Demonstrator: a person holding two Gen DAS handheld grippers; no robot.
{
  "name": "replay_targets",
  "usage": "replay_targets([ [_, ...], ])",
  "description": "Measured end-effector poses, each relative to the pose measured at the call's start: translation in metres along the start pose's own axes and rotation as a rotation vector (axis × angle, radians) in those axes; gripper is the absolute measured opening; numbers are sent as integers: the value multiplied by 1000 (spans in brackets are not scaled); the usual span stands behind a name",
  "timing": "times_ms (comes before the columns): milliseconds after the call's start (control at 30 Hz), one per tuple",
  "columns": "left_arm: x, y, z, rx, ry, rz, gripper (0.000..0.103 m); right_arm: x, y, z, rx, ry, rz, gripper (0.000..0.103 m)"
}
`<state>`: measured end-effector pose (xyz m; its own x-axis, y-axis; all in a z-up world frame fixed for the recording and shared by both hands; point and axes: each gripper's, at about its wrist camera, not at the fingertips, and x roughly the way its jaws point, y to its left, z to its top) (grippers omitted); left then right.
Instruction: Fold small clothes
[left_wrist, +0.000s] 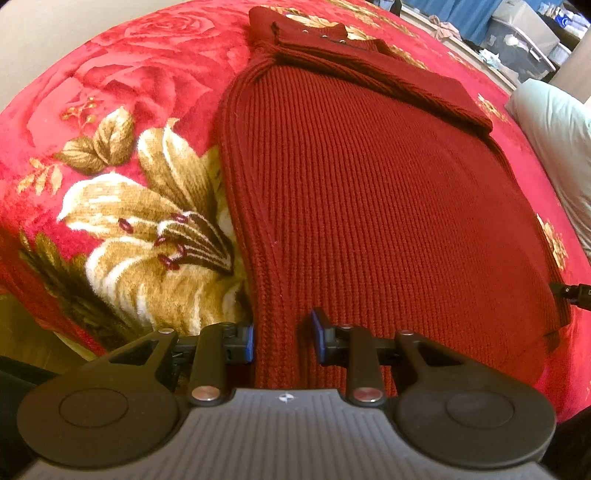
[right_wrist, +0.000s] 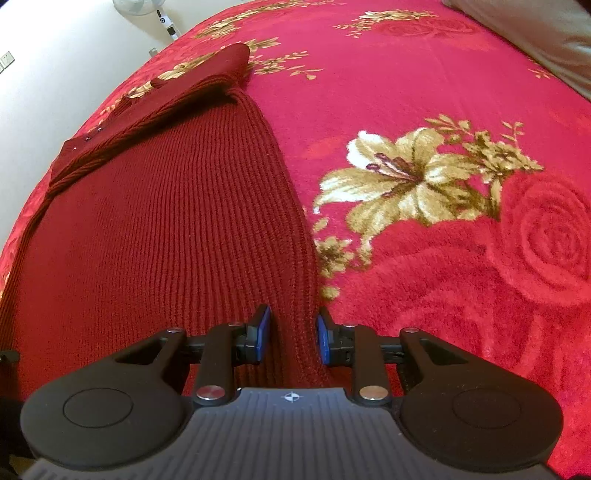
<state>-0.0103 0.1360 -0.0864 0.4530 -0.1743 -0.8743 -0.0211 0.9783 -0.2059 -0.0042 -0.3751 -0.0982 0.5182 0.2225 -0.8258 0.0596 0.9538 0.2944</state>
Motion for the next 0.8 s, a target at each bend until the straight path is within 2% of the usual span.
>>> replay_targets([
  [67,0,0,0,1,-3,3,27,0,1,0,-5,-3,-2,21],
  [133,-3,-1,0,7,-23,12,13,-2,2,0,-21,-13,-8,14],
  [267,-12,-5,-1,20,-66,-11,13,-4,0,1,-12,-21,-2,15],
  [333,-8,-3,-2,2,-42,-4,15,-3,-1,1,-3,-19,-7,20],
  [433,-1,1,-3,-22,4,4,18,-2,2,0,-33,-13,-21,21],
  [800,-2,-3,-6,6,-9,27,18,-2,4,0,-43,-14,-29,19],
])
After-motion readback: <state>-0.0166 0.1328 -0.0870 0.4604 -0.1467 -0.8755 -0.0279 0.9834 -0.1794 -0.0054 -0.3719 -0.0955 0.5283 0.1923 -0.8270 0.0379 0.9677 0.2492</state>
